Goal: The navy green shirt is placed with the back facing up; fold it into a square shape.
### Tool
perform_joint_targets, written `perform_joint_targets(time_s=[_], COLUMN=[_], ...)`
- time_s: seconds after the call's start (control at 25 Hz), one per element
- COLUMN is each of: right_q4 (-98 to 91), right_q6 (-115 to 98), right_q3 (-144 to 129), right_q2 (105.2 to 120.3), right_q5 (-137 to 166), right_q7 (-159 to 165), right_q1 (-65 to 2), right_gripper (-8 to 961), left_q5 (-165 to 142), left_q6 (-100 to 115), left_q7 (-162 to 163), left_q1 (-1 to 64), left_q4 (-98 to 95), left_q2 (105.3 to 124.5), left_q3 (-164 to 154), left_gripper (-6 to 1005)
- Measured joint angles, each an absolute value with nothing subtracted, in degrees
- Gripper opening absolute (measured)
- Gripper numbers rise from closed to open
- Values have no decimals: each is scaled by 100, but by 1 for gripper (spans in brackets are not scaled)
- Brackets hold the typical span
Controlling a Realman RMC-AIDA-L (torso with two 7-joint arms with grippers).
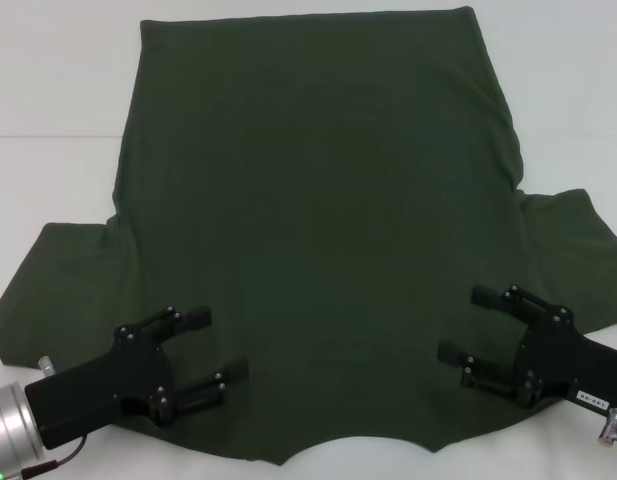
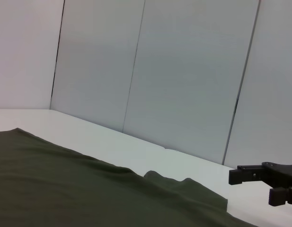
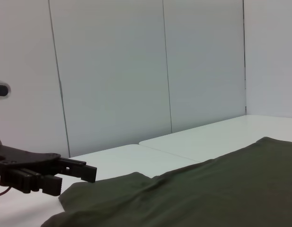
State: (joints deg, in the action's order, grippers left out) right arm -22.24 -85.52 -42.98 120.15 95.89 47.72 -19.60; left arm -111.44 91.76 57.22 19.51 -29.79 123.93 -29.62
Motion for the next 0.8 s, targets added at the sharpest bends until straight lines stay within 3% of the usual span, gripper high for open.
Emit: perform_joint_targets(time_s=[0.8], right_q4=[-2224], right_q6=[-8576], right_q3=[-4297], right_q2=[12014], right_q5=[9589], right_q7=[4772], right_q1=[-1960], right_gripper=[885], left_q5=[-11074], left_q6=[9176], left_q7=[6248], left_q1=[1991], left_q4=[-2995], left_q2=[12372], left_q3=[-2949], left_gripper=[831])
